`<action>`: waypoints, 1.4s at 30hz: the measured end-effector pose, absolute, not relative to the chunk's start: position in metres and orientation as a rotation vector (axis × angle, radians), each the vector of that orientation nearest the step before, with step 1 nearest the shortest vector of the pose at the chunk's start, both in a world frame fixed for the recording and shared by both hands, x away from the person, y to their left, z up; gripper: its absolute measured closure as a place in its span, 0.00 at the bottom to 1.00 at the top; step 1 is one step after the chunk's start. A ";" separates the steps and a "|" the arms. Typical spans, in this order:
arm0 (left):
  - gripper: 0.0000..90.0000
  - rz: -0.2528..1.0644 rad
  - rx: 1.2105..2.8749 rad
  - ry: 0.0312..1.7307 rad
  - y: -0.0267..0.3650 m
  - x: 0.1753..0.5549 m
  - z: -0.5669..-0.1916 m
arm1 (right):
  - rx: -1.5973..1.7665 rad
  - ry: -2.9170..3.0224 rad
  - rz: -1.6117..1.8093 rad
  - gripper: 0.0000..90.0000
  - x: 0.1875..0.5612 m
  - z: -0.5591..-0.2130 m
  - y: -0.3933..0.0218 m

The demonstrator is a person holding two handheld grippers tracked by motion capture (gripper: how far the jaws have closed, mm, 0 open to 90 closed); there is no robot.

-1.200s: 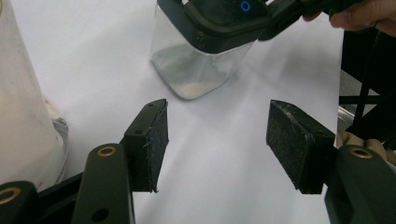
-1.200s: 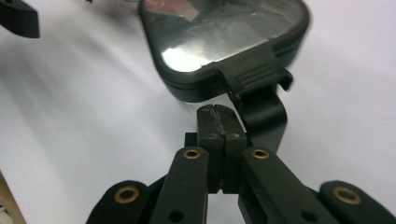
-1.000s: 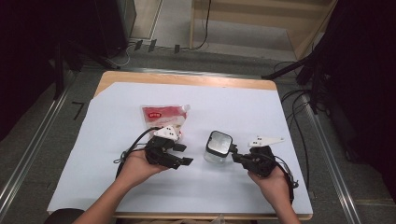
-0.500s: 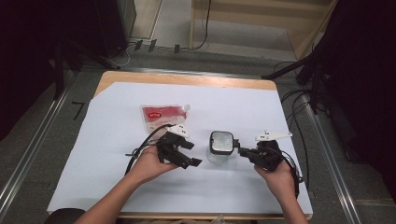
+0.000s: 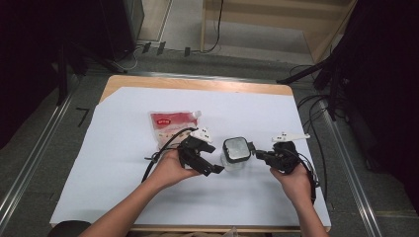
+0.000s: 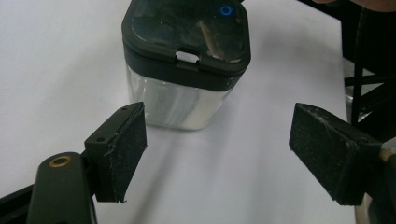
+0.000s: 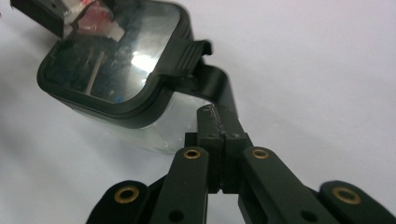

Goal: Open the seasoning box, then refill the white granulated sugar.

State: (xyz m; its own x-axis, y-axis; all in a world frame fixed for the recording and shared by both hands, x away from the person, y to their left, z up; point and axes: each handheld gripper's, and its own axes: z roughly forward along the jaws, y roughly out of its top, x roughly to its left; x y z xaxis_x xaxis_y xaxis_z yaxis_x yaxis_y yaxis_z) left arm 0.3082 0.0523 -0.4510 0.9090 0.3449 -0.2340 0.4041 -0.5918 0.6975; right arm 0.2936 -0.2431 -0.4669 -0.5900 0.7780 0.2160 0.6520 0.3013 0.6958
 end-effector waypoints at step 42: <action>0.21 0.083 2.322 0.487 0.013 0.324 -0.465 | 1.388 2.378 1.141 1.00 0.320 -0.475 -0.240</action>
